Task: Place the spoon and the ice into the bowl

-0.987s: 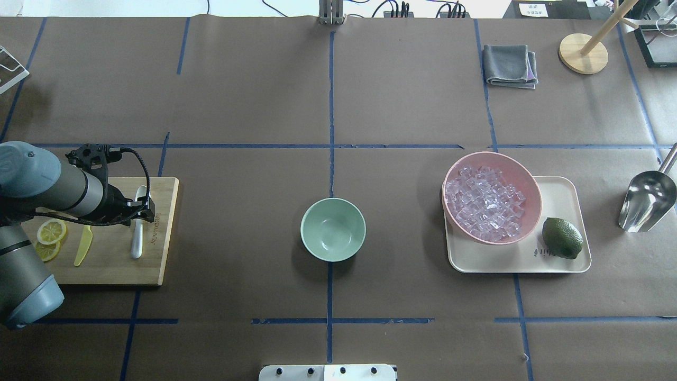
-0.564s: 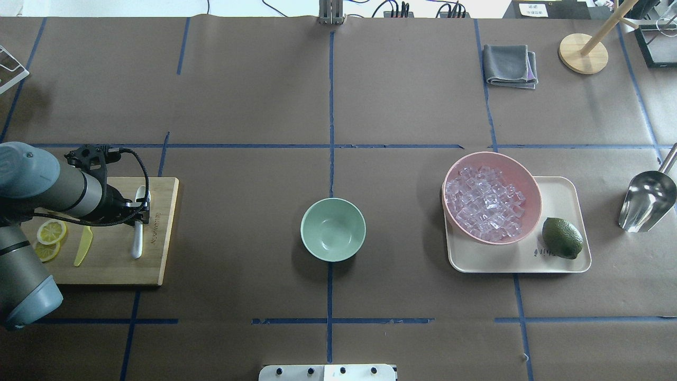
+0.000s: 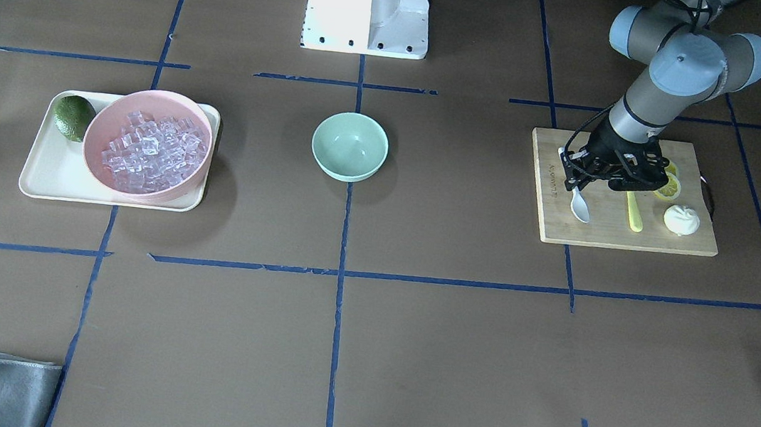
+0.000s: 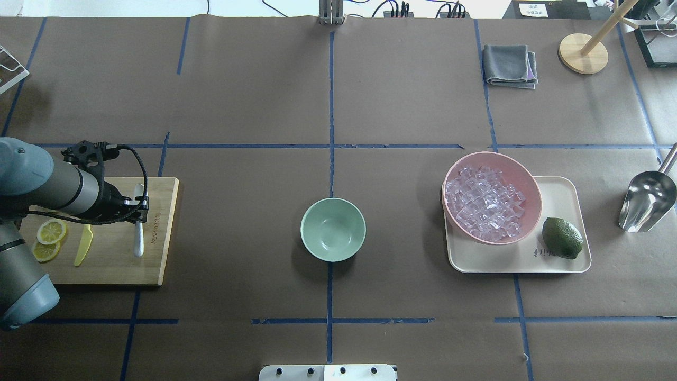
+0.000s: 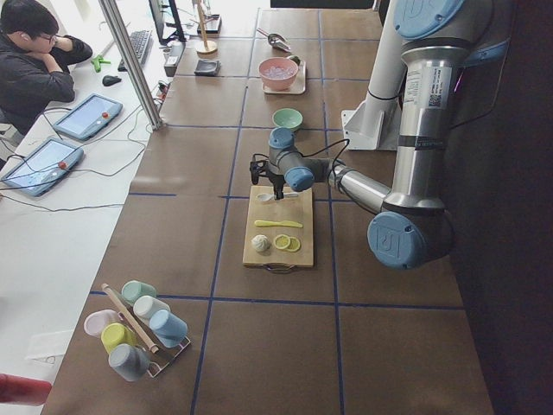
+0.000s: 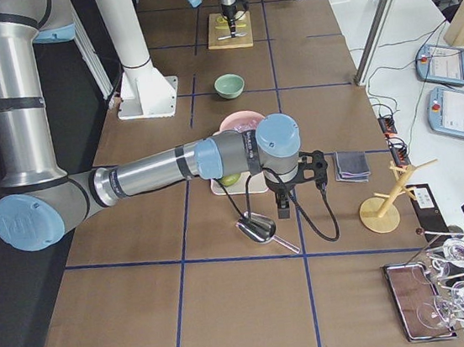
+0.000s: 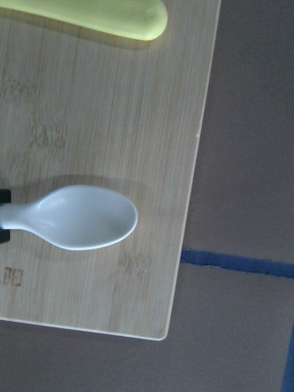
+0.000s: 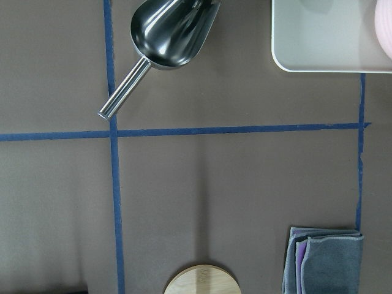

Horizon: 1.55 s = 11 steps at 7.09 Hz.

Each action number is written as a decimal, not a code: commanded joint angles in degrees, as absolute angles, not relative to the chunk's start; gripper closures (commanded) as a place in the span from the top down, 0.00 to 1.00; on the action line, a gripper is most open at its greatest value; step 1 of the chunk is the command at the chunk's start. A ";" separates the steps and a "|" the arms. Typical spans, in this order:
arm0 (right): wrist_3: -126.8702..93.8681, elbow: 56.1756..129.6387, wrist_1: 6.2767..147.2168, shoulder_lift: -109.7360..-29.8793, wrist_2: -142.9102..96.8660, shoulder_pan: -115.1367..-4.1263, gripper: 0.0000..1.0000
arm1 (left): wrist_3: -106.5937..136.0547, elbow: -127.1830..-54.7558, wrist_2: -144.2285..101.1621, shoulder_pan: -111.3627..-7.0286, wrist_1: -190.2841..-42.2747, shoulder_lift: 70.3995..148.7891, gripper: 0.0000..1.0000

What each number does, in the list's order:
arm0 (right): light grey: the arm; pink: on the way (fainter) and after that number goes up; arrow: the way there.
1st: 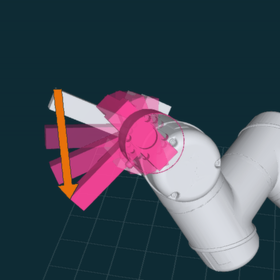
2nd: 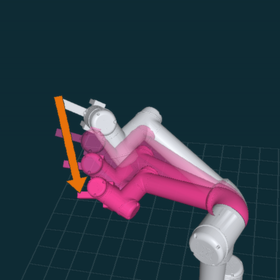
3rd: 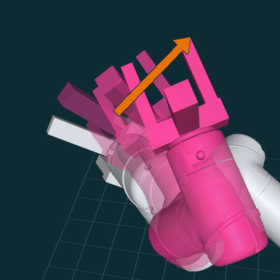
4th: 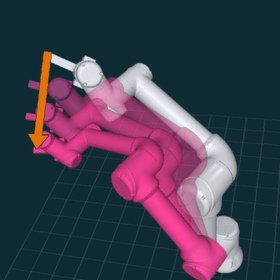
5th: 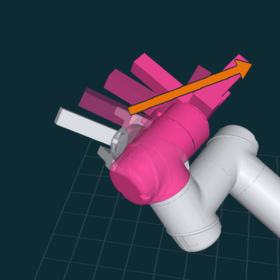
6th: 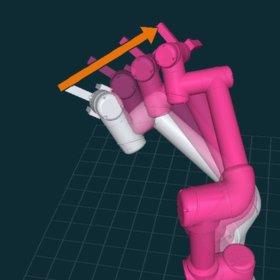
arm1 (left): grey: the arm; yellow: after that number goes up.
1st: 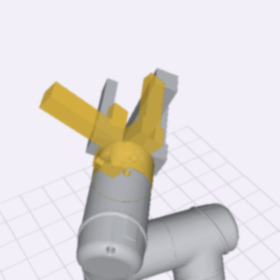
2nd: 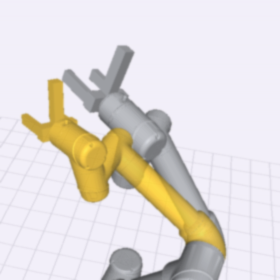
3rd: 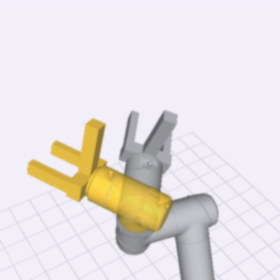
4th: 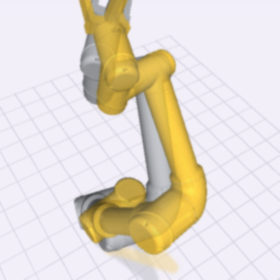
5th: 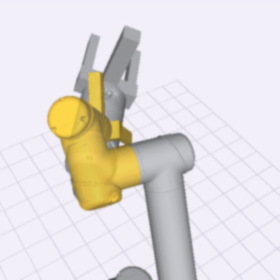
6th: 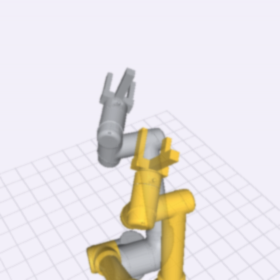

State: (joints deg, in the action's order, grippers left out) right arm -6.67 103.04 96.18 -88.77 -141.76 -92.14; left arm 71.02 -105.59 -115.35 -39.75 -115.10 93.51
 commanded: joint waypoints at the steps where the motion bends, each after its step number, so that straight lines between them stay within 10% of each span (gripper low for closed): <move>1: -7.98 105.02 96.15 -88.60 -141.68 -90.10 1.00 | 70.93 -110.45 -117.68 -40.69 -108.67 94.30 0.00; 7: -38.14 117.68 95.62 -83.94 -140.80 -72.26 1.00 | 92.48 -110.23 -118.74 -33.07 -93.95 119.49 0.00; 11: -49.80 118.92 93.62 -80.17 -137.29 -65.93 1.00 | 99.05 -96.27 -115.58 -27.87 -94.75 134.10 0.00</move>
